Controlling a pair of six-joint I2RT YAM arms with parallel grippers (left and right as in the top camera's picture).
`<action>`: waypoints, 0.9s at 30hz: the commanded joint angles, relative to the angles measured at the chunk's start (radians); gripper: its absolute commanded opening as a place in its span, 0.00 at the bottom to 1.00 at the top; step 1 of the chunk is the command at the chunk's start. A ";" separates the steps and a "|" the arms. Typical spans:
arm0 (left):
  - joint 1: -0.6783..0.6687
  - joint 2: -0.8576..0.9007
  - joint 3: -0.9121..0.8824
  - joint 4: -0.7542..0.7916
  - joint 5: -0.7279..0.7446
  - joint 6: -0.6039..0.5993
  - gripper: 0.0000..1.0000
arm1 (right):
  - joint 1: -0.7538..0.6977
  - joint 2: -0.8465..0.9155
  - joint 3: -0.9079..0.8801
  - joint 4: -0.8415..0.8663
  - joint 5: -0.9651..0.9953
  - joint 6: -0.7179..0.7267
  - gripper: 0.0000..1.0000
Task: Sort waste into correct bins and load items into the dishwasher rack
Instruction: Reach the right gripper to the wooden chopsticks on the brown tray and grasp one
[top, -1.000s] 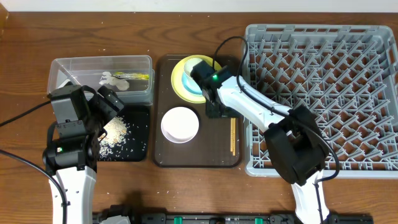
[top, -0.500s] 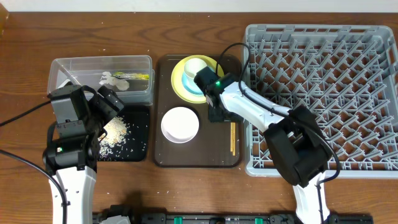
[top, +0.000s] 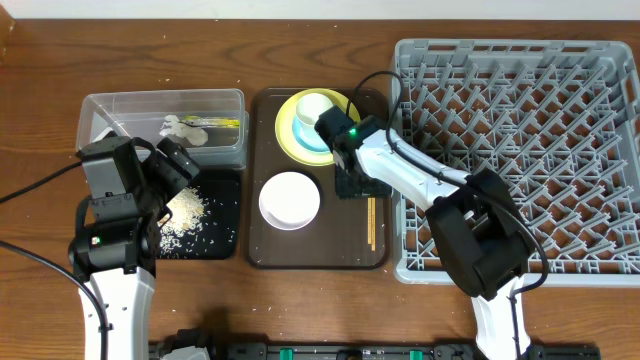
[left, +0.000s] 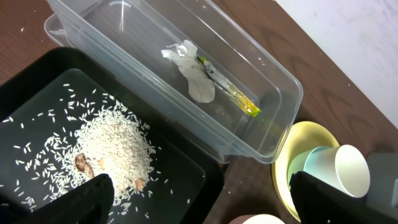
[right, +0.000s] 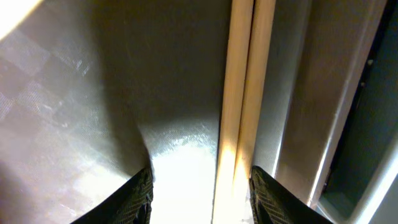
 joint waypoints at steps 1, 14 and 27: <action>0.005 0.001 0.021 -0.003 -0.005 0.002 0.93 | -0.001 -0.018 0.039 -0.010 0.000 -0.047 0.49; 0.005 0.001 0.021 -0.003 -0.005 0.002 0.93 | -0.005 -0.055 0.042 -0.012 -0.041 -0.047 0.49; 0.005 0.001 0.021 -0.003 -0.005 0.002 0.93 | -0.008 -0.055 0.035 0.024 -0.027 -0.046 0.45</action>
